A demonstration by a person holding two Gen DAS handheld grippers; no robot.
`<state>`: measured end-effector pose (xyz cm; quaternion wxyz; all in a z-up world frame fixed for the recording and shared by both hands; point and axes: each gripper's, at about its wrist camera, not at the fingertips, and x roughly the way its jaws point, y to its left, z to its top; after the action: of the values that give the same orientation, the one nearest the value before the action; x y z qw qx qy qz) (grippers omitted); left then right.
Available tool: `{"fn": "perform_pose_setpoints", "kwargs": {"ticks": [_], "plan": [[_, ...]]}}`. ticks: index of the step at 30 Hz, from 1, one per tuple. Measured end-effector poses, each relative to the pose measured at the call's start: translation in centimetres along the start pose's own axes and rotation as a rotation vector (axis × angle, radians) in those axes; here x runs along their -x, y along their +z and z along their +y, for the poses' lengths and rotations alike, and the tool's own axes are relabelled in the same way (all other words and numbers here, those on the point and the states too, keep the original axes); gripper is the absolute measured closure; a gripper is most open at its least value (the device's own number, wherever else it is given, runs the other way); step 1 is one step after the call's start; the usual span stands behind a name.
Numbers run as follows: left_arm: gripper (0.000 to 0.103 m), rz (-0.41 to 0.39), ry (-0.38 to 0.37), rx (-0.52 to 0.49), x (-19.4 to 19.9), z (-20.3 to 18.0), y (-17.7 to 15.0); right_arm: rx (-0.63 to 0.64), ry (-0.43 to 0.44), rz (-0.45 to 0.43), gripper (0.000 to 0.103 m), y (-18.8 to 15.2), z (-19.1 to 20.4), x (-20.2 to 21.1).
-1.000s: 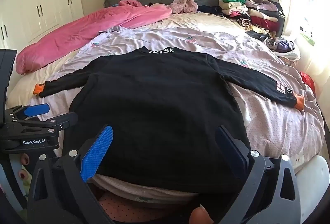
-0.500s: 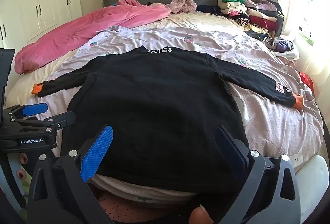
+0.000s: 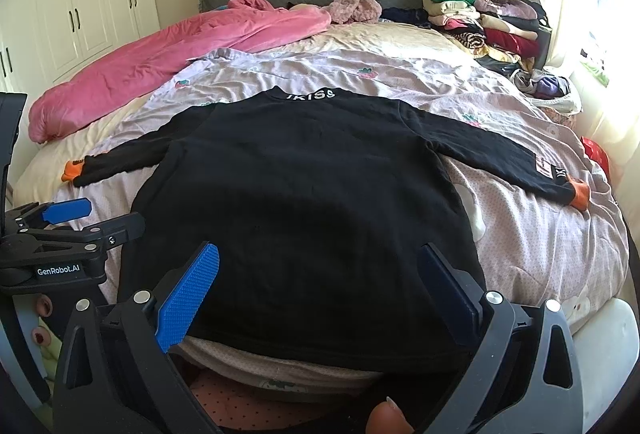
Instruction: Fold small clothes
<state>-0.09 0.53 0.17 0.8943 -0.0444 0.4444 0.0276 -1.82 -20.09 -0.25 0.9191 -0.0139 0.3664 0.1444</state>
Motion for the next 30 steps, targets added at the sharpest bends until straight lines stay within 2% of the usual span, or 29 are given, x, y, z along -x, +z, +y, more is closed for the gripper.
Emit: {"fn": "perform_pose_setpoints", "kwargs": {"ticks": [30], "plan": [[0.009, -0.004, -0.003, 0.002, 0.08, -0.06, 0.19, 0.001, -0.004, -0.004, 0.004, 0.00, -0.01, 0.06]]}}
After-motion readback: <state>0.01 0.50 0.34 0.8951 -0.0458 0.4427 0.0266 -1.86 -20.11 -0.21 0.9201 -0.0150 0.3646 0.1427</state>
